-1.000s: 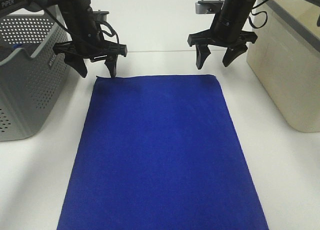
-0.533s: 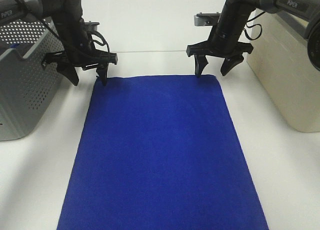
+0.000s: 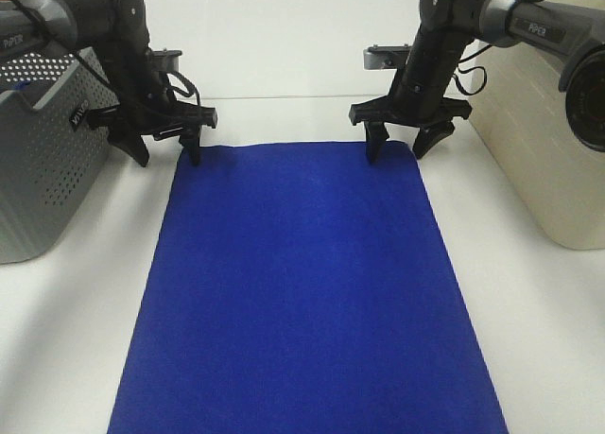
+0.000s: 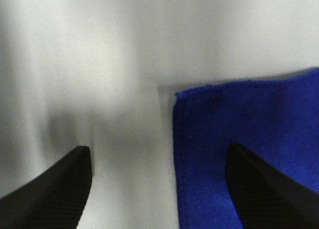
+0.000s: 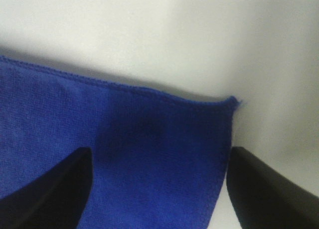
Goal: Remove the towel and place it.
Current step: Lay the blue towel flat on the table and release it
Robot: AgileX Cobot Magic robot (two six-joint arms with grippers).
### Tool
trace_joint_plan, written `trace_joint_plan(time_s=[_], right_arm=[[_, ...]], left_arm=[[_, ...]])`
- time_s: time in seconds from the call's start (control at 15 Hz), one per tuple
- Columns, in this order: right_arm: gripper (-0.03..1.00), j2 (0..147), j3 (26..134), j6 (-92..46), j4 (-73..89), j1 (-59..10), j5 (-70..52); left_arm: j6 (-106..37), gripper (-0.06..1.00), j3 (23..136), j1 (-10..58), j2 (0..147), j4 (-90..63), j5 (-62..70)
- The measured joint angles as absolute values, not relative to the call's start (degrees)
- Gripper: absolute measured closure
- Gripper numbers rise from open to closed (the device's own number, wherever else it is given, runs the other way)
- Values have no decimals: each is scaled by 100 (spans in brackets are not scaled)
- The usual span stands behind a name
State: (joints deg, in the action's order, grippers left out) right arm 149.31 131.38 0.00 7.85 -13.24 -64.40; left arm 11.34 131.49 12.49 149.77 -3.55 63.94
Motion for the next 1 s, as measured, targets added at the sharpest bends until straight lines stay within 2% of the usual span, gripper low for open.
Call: trace_joint_plan(time_s=[1.0], right_arm=[[23,14960,13218,0,756,-1112,-6228]], left_arm=[[1054,24,13184,1249,15040,-332,6394]])
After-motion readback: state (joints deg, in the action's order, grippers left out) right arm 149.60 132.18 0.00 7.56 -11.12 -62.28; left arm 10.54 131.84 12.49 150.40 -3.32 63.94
